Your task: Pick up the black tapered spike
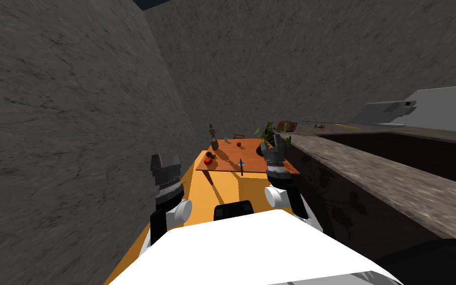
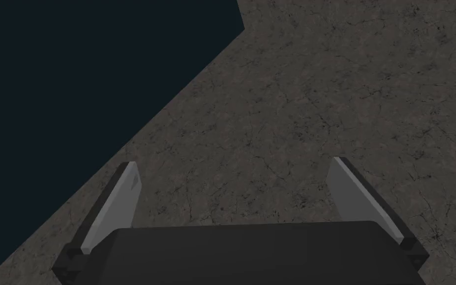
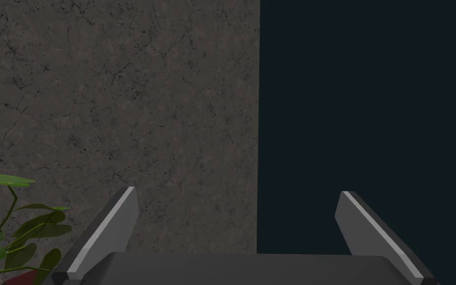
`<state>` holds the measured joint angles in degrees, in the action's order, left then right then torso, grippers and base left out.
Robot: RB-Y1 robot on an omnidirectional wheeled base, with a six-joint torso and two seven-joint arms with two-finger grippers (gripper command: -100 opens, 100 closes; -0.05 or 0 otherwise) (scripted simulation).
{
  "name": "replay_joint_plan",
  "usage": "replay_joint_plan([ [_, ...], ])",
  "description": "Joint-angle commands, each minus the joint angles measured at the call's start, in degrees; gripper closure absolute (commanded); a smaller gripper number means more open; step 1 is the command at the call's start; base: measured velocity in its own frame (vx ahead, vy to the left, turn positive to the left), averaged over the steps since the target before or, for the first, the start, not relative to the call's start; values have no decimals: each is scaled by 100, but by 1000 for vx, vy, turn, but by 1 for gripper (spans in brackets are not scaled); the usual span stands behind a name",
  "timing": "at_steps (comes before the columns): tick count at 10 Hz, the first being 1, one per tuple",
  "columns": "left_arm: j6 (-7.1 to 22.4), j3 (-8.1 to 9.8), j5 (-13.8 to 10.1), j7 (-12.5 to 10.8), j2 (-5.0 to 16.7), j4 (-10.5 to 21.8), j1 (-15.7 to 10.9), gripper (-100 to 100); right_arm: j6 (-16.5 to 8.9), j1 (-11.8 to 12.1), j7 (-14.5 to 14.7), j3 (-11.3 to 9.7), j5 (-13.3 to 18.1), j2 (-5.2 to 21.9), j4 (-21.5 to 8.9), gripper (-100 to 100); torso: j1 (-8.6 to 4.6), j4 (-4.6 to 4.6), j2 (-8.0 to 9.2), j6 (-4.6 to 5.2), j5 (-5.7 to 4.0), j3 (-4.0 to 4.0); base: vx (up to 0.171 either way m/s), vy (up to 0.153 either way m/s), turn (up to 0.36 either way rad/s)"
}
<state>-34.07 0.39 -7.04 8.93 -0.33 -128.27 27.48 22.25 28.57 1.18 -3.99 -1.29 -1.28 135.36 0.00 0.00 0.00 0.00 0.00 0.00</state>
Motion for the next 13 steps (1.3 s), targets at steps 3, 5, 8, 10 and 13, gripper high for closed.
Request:
replay_joint_plan([
  [3,0,0,0,0,0,0,-1,0,22,115,162,15,206,496,-76,-100,-12,1,6,-2,-2,3,-20,-31,193],
  [5,0,0,0,0,1,0,-1,0,45,240,334,27,427,797,-165,-100,-28,3,13,-2,-6,7,-40,-71,282],
  [8,0,0,0,0,1,0,-1,0,89,491,681,39,882,1240,-366,-100,-34,4,19,-2,-7,11,-61,-76,384],
  [10,1,0,0,0,1,0,-1,0,119,688,962,39,1245,1533,-546,-100,-35,6,24,-2,-8,14,-68,-77,455],
  [13,0,1,0,0,1,0,0,0,147,904,1272,30,1678,1829,-768,-100,-28,4,14,1,-7,9,-60,-48,363],
])
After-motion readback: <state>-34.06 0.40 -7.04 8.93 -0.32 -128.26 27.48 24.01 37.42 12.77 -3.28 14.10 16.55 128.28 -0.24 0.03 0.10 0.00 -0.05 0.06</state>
